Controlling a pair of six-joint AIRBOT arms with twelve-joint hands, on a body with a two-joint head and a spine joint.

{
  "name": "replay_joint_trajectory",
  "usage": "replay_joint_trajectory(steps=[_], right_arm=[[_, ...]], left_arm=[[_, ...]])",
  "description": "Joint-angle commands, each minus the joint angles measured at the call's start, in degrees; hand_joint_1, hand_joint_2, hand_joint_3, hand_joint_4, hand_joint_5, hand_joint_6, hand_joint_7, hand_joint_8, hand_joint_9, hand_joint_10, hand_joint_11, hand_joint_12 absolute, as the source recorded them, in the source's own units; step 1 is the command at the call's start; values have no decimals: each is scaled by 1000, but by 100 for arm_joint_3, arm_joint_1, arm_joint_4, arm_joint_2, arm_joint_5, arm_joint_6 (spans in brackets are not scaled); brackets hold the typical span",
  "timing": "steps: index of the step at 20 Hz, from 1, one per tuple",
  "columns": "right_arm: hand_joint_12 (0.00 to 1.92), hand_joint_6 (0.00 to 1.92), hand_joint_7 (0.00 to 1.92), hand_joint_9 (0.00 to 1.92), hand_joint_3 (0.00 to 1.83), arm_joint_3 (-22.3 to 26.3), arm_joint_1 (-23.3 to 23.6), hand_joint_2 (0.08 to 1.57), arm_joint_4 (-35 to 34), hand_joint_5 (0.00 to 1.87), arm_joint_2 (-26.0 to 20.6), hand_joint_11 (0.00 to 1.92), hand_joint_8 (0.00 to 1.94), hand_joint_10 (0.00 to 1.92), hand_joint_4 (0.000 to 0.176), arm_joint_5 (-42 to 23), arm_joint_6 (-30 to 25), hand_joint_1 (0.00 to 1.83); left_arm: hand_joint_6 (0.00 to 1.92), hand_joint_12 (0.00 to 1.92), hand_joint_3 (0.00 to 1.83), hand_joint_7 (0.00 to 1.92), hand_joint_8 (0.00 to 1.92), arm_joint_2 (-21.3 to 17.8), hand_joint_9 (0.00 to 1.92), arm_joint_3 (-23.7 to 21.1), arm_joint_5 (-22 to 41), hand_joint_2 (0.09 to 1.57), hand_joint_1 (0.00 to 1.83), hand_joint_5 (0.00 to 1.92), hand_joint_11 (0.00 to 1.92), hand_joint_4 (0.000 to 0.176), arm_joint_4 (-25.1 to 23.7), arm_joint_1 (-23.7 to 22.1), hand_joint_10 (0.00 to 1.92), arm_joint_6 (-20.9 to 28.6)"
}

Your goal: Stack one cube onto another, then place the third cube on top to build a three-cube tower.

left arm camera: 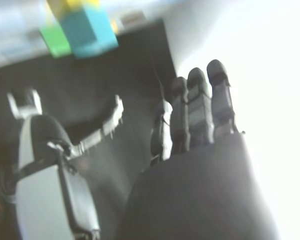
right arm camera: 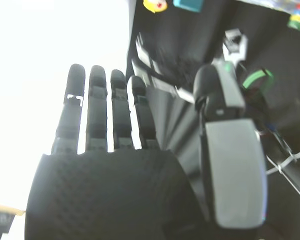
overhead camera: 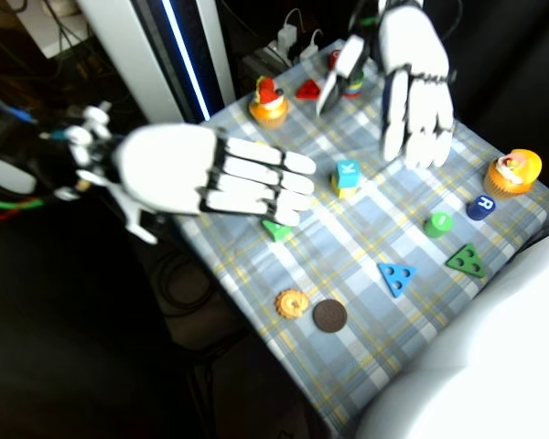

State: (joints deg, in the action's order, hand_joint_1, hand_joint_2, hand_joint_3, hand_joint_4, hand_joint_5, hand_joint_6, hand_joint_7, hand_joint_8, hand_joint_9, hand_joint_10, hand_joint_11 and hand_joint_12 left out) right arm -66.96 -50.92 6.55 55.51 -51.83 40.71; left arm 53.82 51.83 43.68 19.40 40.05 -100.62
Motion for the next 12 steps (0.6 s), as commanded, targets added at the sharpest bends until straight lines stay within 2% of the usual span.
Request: replay_joint_trajectory(steps=[1,2,3,4,5,6,7,8,9,12], right_arm=[[481,7,300,238,0,-71,119,1020,-105,293,57,0,6,10,17,-352,-29,865],[481,7,300,238,0,-139,161,1020,-105,293,106,0,6,10,17,-210,-29,865],[678,4,313,269,0,-219,203,989,-106,327,173,0,2,8,42,-41,-29,811],[678,4,313,269,0,-262,216,989,-106,327,208,0,2,8,42,45,-29,811],[959,6,356,335,0,-334,247,949,-106,406,271,0,4,12,36,176,-23,848],[959,6,356,335,0,-382,282,949,-107,406,321,0,4,12,36,295,1,848],[1065,4,371,368,0,-436,319,940,-109,441,378,0,2,12,20,424,37,869],[1085,10,373,377,0,-498,351,937,-110,465,447,0,1,12,26,532,53,898],[1104,8,397,390,0,-562,370,934,-125,519,526,0,4,8,2,606,53,921],[1118,12,452,414,0,-670,396,934,-160,620,668,0,7,6,0,722,61,957]], left_arm=[[0,2,0,1,0,-100,0,-18,1142,788,667,0,4,176,-185,11,0,390],[0,2,0,1,0,-189,0,-45,1360,788,667,0,4,176,-274,113,0,756],[8,0,0,1,0,-290,0,-78,1568,797,560,21,0,176,-408,224,0,1171],[8,0,0,1,0,-320,0,-91,1616,797,560,21,0,176,-435,260,0,1271],[4,10,0,0,0,-379,0,-144,1737,812,607,17,24,176,-456,351,0,1371],[4,10,0,0,0,-425,0,-192,1807,812,607,17,24,176,-456,424,0,1371],[4,14,0,6,2,-482,11,-252,1888,809,622,18,31,176,-431,506,4,1373],[0,2,0,0,0,-536,1,-303,1946,807,616,7,5,176,-400,579,0,1374],[0,11,0,5,2,-581,14,-341,1995,802,599,5,26,176,-359,645,5,1376],[0,13,2,23,9,-617,17,-364,2086,812,611,0,28,176,-270,760,5,1469]])
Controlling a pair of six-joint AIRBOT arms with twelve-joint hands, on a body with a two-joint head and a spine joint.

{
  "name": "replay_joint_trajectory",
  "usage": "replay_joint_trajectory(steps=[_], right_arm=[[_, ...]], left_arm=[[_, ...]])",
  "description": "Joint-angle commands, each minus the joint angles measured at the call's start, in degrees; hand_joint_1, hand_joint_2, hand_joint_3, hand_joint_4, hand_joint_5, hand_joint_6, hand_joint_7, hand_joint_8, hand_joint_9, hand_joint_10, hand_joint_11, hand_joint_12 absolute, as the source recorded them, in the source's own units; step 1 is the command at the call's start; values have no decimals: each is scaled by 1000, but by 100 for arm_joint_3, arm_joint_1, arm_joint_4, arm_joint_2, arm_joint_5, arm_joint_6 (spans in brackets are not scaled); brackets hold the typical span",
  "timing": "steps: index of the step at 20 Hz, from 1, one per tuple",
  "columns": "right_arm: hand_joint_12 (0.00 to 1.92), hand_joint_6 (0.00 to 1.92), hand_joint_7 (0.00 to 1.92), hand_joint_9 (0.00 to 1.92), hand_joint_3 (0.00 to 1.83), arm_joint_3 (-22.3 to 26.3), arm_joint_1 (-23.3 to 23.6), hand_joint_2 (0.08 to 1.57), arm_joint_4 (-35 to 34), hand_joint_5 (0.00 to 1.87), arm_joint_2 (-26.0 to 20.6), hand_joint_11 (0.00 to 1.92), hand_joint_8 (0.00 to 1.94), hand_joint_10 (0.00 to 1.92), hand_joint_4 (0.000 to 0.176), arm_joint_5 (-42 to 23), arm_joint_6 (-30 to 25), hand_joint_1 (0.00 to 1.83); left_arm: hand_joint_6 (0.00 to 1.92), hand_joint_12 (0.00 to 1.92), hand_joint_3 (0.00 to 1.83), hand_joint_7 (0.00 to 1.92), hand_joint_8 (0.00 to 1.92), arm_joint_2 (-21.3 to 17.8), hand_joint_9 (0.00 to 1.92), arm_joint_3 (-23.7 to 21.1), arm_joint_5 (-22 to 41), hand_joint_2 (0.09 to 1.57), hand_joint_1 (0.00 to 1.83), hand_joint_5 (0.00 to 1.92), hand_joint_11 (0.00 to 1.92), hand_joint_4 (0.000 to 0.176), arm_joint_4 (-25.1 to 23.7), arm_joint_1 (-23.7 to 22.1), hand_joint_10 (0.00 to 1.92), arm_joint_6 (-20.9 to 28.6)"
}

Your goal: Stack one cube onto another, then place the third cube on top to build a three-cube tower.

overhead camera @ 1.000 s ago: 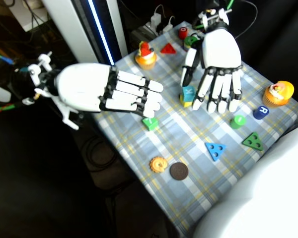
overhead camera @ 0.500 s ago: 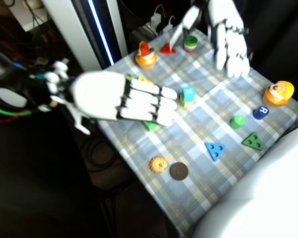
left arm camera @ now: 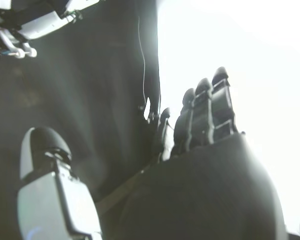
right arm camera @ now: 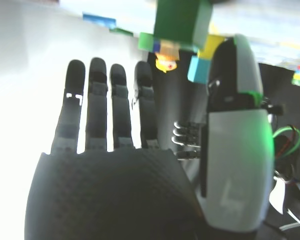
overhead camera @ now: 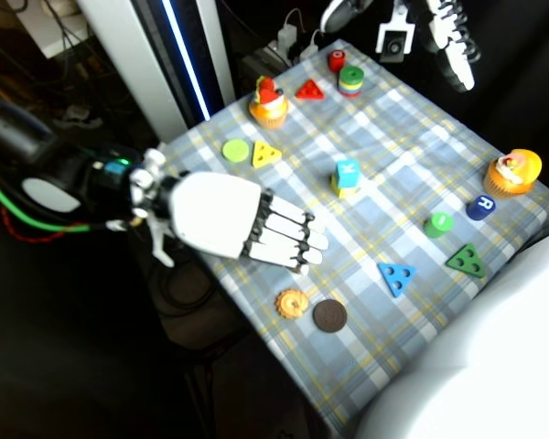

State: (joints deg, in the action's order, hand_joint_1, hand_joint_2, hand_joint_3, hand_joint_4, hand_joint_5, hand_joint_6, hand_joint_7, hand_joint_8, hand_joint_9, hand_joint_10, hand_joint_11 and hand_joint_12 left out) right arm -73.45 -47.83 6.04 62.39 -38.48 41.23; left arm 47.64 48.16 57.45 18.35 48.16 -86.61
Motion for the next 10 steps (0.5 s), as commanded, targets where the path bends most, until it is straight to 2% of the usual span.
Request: replay_joint_trajectory(steps=[1,3,4,6,10], right_arm=[[1118,12,452,414,0,-43,107,934,-110,620,10,0,7,6,0,-559,35,957],[1110,15,521,471,0,-59,130,929,-118,736,29,0,6,11,0,-496,102,1021],[1110,15,521,471,0,-62,130,929,-124,736,29,0,6,11,0,-493,107,1021],[1027,25,581,515,4,-79,131,940,-139,864,27,28,4,6,0,-489,118,1093],[1067,23,580,509,0,-87,141,949,-149,894,17,3,4,2,0,-488,123,1079]], left_arm=[[0,13,2,23,9,2,17,3,781,812,611,0,28,176,-129,-16,5,117],[2,32,0,75,7,-2,60,4,870,799,611,25,63,176,-109,12,8,170],[2,32,0,75,7,-2,60,4,870,799,611,25,63,176,-108,12,8,170],[3,25,3,104,10,-8,76,4,874,809,615,34,42,176,-108,29,8,194],[0,37,0,102,5,-6,78,4,889,803,583,24,67,176,-78,63,6,221]])
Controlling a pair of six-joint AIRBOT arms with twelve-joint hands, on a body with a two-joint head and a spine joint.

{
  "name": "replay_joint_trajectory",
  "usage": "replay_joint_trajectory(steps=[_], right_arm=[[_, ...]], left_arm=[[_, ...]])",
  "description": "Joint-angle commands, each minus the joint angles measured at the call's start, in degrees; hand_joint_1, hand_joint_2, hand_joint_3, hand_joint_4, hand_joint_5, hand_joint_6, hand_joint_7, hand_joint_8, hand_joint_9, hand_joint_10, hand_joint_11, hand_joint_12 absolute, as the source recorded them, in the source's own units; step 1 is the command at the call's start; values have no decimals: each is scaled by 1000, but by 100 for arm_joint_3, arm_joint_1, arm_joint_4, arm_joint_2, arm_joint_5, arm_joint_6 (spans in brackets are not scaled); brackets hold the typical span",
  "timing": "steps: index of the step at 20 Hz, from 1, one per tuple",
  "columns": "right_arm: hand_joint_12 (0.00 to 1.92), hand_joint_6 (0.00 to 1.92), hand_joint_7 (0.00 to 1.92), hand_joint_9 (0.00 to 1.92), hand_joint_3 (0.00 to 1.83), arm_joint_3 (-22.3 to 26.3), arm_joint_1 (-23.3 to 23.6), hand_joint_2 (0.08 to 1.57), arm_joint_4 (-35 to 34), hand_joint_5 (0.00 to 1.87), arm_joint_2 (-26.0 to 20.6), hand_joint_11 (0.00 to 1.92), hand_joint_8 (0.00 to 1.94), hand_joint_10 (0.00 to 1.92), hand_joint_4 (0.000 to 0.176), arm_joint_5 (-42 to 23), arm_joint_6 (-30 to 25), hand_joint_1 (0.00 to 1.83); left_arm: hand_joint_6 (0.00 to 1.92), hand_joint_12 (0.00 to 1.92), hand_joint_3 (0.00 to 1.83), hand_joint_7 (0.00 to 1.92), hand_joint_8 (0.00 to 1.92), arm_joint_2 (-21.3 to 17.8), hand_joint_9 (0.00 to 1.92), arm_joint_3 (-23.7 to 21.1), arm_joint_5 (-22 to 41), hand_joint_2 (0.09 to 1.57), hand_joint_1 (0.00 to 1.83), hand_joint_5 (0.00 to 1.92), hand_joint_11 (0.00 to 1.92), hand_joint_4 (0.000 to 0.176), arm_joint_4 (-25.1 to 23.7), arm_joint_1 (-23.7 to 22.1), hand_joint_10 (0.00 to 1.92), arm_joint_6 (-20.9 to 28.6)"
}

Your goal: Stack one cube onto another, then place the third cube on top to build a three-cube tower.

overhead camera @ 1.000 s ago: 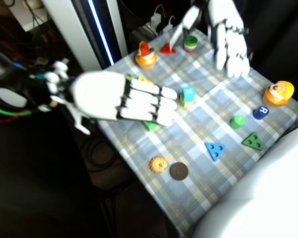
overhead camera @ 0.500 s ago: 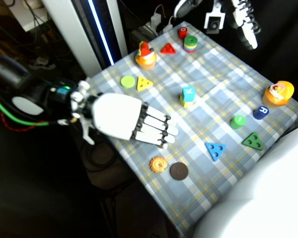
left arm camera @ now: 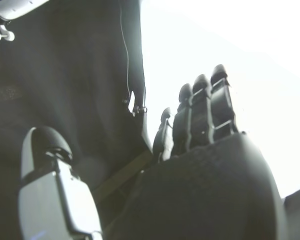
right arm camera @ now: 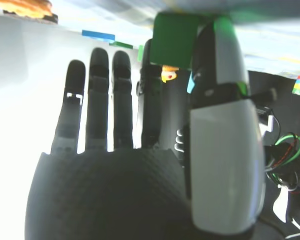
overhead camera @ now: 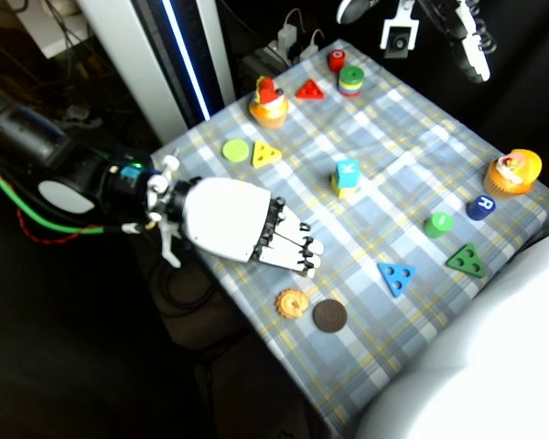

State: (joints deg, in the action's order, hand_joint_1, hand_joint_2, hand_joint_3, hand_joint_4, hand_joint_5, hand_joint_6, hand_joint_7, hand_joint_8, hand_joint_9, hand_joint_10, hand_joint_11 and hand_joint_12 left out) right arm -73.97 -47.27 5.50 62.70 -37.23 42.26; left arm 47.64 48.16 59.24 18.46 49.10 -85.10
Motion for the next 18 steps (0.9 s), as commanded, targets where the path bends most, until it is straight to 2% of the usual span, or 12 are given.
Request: replay_joint_trajectory(steps=[1,2,3,7,9,10,12,13,15,18], right_arm=[[1030,32,597,517,1,-35,84,950,-98,937,-14,9,5,4,0,-613,20,1090],[1030,32,597,517,1,-34,86,950,-105,937,-14,9,5,4,0,-613,20,1090],[1048,826,649,528,3,-33,105,1067,-106,1050,-14,0,15,13,0,-615,20,1114],[997,856,749,581,1,48,412,1071,120,1064,-64,40,7,5,0,-721,19,1160],[1009,895,752,582,2,79,720,1084,501,1034,-78,5,2,2,0,-765,-107,1170],[995,853,786,592,0,73,872,1075,691,1060,-62,0,11,4,0,-767,-194,1173],[1017,819,811,582,0,3,1269,1062,1260,1086,9,0,8,3,0,-767,-507,1174],[931,863,791,548,2,-41,1422,1073,1458,1058,31,0,3,2,0,-766,-644,1170],[928,813,768,570,0,-211,1650,1064,1908,1085,221,48,0,6,0,-764,-1080,1176],[1115,734,800,607,0,-501,1877,1043,2419,1134,549,21,11,12,0,-740,-1672,1190]], left_arm=[[0,35,0,92,0,-6,77,4,720,798,572,21,58,176,-85,-18,4,86],[0,35,0,92,0,-6,77,4,728,798,572,21,58,176,-77,-10,4,95],[5,21,0,71,0,-5,55,4,736,798,591,36,23,176,-61,-2,0,97],[5,15,0,61,0,-60,46,5,735,786,639,43,4,176,47,89,0,97],[3,2,0,61,1,-128,36,5,712,785,604,44,4,176,66,143,3,97],[4,8,0,60,1,-151,34,5,698,782,618,47,18,176,73,160,2,97],[1,22,0,64,2,-230,48,2,665,781,646,43,47,176,107,233,6,97],[0,24,0,66,2,-251,52,-4,661,779,661,42,48,176,119,254,7,97],[2,42,0,77,5,-275,64,-14,653,782,662,48,81,176,126,283,9,97],[5,38,0,67,0,-287,48,-15,629,787,728,53,59,176,122,288,0,97]])
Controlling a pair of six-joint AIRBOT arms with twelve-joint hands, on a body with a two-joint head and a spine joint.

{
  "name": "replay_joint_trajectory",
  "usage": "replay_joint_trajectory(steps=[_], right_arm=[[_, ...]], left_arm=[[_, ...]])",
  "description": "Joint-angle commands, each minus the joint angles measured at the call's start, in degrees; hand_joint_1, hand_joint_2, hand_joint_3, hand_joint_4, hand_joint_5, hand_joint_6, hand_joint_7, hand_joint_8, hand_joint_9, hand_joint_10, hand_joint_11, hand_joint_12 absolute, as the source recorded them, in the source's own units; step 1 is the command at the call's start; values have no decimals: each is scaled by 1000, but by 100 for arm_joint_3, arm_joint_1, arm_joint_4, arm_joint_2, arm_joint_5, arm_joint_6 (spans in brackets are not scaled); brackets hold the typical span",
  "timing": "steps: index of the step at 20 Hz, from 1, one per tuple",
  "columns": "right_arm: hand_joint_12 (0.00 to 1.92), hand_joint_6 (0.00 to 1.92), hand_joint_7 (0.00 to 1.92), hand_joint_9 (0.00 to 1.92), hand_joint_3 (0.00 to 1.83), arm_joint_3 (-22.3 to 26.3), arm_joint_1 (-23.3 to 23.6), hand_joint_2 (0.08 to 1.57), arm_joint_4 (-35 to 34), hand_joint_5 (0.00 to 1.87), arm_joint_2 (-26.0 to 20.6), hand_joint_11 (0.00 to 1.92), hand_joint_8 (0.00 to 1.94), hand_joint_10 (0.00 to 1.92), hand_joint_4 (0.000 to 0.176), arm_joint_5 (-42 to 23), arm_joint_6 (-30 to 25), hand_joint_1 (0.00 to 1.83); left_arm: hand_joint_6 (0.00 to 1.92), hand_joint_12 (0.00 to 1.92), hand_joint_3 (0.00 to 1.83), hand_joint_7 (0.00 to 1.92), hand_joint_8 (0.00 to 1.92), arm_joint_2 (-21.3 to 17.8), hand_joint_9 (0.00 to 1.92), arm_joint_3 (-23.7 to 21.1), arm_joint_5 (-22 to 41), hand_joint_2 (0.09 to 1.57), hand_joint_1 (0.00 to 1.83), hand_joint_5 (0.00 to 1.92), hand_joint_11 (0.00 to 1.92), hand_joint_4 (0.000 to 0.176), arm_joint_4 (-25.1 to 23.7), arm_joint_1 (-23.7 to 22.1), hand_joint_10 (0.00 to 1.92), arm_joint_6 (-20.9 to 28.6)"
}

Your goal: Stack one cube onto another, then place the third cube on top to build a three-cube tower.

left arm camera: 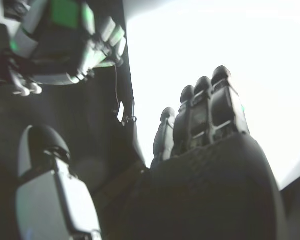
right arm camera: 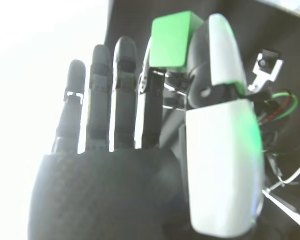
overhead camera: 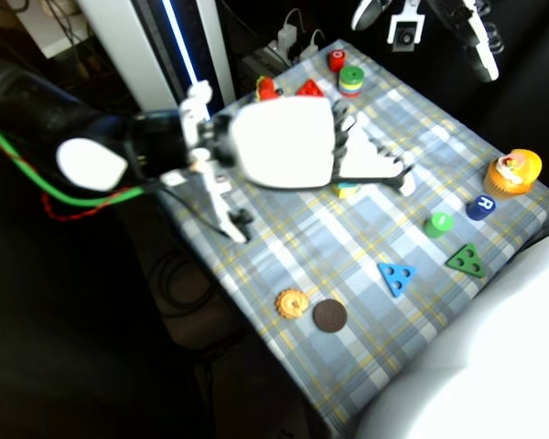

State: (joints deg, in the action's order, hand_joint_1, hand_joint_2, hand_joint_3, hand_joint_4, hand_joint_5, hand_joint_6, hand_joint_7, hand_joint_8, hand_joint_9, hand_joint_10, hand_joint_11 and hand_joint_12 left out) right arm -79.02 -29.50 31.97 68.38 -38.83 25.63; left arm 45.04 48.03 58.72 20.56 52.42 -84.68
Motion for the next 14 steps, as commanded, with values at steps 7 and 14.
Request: replay_joint_trajectory(steps=[7,14], right_arm=[[894,693,789,572,0,-86,203,1037,171,1151,280,5,3,0,0,-372,-131,1193],[923,759,739,542,2,-95,148,1050,229,1113,389,0,0,1,0,-265,-136,1186]], left_arm=[[3,49,2,54,0,-28,46,0,686,797,730,59,59,176,-92,-57,0,55],[2,70,0,63,2,-28,54,-1,687,786,721,62,66,176,-91,-63,2,56]])
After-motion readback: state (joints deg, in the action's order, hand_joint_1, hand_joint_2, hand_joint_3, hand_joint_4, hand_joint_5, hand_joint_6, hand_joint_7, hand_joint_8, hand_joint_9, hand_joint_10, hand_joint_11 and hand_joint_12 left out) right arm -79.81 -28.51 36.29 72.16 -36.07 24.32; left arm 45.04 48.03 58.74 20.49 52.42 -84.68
